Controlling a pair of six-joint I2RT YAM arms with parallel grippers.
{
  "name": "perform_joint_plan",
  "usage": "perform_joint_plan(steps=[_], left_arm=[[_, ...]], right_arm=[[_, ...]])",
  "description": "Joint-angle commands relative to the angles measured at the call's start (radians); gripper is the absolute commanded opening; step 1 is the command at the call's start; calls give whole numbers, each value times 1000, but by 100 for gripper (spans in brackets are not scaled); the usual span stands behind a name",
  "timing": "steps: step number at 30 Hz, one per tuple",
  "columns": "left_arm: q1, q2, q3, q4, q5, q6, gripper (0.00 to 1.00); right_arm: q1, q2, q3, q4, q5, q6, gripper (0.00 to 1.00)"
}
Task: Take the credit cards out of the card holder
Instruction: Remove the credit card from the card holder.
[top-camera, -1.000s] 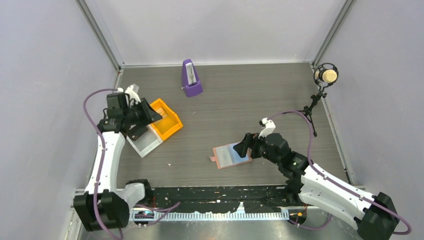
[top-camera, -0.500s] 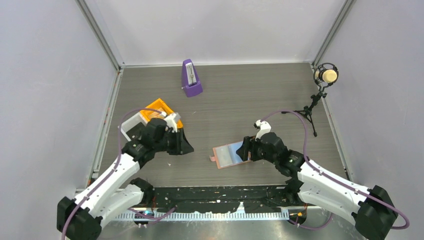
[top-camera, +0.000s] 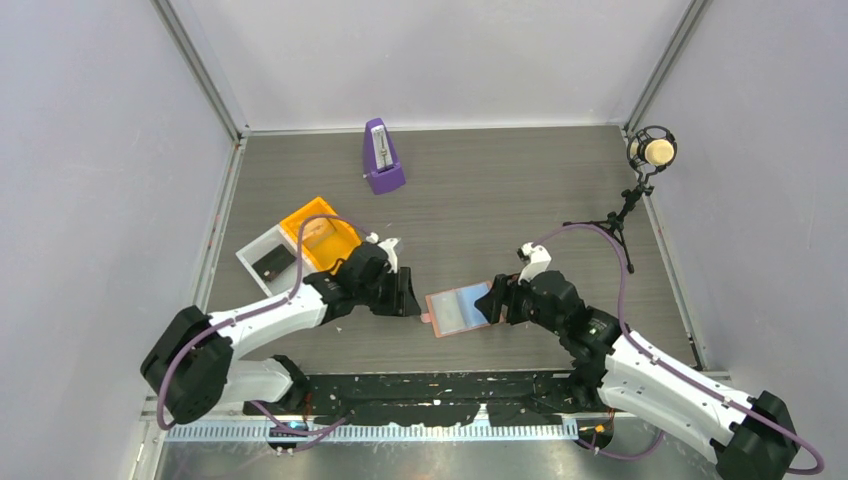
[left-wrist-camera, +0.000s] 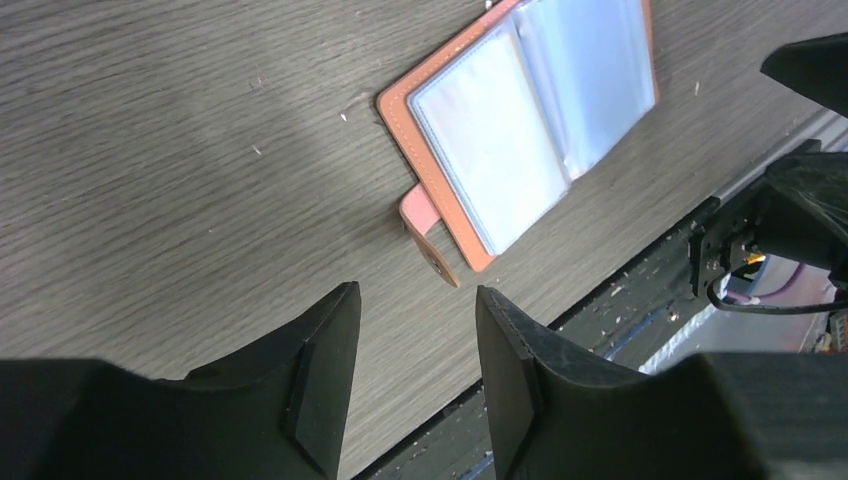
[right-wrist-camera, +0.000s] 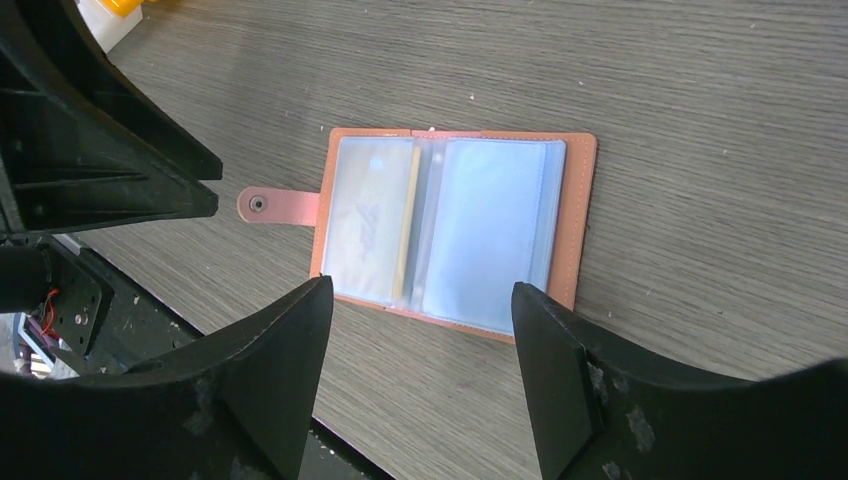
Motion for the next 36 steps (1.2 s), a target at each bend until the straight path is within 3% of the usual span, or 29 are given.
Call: perform_joint_plan(steps=[1,8,11,18,27,36], left_arm=[[-25,48,45,90,-34,-20,49],[-54,160,82,132,-5,-23,50],[-59,188,76,165,13,-33,46],[-59,125,29,211,38,-53,0],[-59,61,-10,199,42,-57,0],[-60,21,-87,300,80,-122,0]], right_arm=[[-2,-29,-10,5,20,13,73],[-2,-11,-13,30,14,6,73],[-2,8,-7,27,10,-1,73],[11,72,36,64,-45,37,72],[87,214,125,98,-36,51,73],[218,372,188,101,87,47,73]])
